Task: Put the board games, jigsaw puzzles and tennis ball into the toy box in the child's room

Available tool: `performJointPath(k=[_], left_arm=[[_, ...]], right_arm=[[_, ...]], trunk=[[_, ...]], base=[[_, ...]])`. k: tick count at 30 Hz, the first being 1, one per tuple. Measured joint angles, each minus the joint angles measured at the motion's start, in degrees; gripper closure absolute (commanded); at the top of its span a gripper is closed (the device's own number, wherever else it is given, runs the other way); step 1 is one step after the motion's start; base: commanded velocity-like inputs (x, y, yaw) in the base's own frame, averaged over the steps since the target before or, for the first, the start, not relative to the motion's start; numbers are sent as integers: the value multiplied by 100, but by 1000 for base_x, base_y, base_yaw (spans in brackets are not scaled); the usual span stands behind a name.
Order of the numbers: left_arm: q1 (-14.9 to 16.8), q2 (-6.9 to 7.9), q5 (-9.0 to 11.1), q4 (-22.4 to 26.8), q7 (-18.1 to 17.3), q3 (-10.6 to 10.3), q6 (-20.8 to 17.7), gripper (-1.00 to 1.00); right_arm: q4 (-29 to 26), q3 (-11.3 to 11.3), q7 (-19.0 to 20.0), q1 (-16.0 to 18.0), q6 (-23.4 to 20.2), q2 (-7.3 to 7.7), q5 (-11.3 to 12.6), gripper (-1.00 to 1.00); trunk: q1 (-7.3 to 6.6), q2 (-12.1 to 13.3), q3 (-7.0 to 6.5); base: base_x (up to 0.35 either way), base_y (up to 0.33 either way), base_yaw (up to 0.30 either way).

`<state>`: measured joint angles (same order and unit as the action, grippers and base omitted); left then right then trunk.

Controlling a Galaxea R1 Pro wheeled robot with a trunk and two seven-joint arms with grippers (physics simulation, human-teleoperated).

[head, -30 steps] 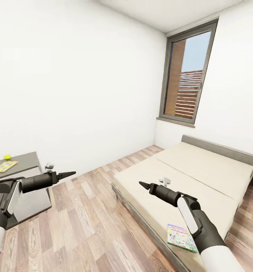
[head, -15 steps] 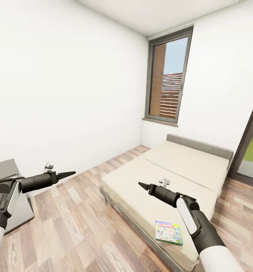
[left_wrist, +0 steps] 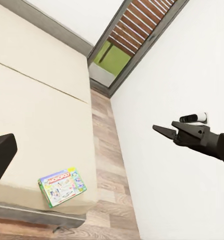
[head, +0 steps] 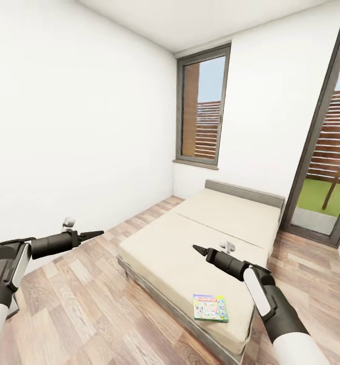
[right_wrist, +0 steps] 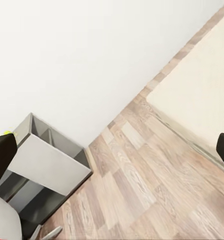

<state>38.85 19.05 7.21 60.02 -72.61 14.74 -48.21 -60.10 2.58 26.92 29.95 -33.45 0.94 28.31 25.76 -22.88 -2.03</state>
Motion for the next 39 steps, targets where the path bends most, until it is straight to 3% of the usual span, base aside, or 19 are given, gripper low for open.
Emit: performJointPath(k=[11, 39], left_arm=[[0, 15, 1, -8, 5, 22, 8, -100], [0, 10, 6, -9, -12, 42, 7, -100]], right_arm=[[87, 189, 23, -53, 4, 14, 3, -100], [94, 219, -7, -56, 19, -13, 3, -100]], trunk=[[0, 0, -53], [0, 0, -189]], base=[[0, 0, -255], [0, 27, -255]])
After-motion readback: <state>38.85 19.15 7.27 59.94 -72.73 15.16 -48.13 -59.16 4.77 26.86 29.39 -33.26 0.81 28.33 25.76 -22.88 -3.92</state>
